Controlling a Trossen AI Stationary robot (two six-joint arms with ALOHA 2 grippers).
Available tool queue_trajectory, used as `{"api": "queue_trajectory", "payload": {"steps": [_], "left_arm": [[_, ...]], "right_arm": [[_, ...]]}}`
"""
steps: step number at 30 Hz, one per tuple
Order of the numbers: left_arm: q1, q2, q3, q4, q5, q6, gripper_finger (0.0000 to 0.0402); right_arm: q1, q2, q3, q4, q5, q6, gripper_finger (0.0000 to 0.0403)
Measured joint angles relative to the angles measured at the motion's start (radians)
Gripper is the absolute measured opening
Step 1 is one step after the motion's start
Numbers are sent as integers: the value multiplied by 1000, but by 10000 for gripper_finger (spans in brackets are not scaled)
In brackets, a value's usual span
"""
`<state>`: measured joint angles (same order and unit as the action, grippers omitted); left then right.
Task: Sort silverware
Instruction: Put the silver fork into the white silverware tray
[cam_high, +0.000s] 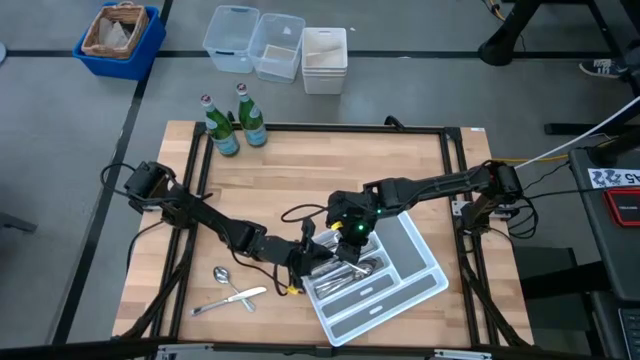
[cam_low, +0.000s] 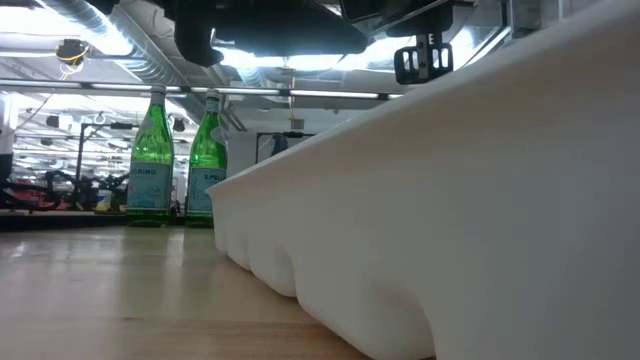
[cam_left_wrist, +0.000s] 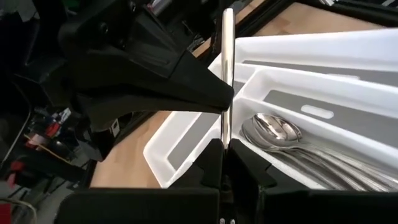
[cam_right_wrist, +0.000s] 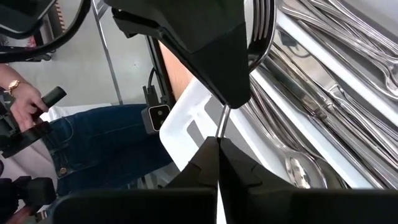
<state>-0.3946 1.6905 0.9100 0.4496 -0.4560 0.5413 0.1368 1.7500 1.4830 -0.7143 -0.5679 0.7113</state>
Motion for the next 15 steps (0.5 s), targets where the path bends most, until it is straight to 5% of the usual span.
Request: {"api": "queue_trajectory", "payload": {"steps": [5,15], "left_arm": [[-11,0,0,7,-9,12,18],[-16,0,0,18,-79,9,105]], "right_arm": [[1,0,0,5,11,3,1],[0,0,0,18,62,-1,0]]}}
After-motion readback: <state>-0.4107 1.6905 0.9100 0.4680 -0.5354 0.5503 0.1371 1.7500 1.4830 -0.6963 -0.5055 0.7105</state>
